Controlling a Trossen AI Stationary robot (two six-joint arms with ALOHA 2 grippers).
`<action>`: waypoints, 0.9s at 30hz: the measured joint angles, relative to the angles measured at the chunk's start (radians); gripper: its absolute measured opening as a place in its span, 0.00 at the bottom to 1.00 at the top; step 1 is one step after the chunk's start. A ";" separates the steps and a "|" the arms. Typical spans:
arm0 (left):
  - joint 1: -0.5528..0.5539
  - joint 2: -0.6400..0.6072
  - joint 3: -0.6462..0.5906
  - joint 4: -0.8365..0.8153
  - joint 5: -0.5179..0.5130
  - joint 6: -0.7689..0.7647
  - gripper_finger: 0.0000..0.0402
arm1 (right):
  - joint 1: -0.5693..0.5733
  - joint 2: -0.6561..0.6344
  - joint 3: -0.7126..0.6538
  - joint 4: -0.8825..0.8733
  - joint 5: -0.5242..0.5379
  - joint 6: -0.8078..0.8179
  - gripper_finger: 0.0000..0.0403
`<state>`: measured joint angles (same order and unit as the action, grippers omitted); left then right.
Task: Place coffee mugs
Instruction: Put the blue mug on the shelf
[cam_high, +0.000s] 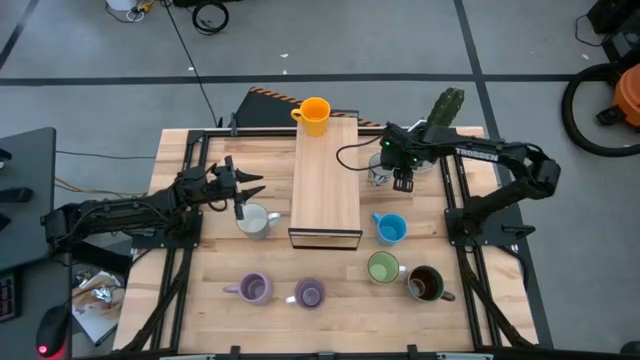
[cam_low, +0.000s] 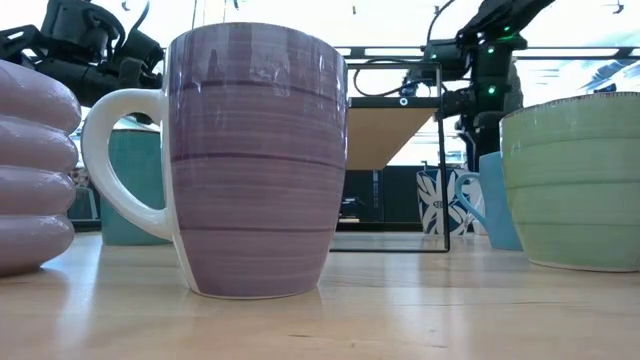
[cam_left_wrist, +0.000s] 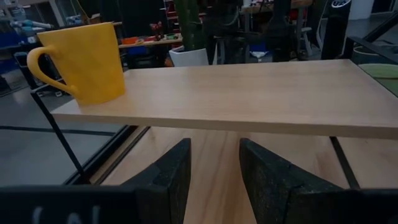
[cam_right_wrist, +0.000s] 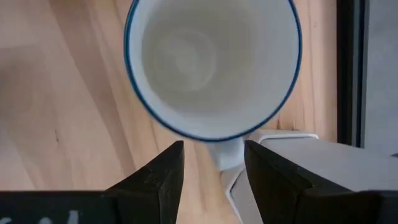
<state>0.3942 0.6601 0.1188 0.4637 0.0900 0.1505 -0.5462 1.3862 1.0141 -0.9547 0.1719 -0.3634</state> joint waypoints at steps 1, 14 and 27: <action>0.000 0.000 0.000 0.000 0.000 0.001 0.35 | -0.001 0.010 0.008 -0.001 -0.002 -0.002 0.43; 0.000 0.000 0.000 -0.022 0.000 0.019 0.35 | -0.004 0.065 0.016 -0.025 -0.137 0.081 0.43; 0.000 0.000 0.000 -0.062 0.000 0.018 0.35 | -0.025 0.057 -0.044 0.077 -0.148 0.275 0.43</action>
<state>0.3943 0.6601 0.1188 0.4019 0.0898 0.1684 -0.5709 1.4433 0.9706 -0.8775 0.0242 -0.0880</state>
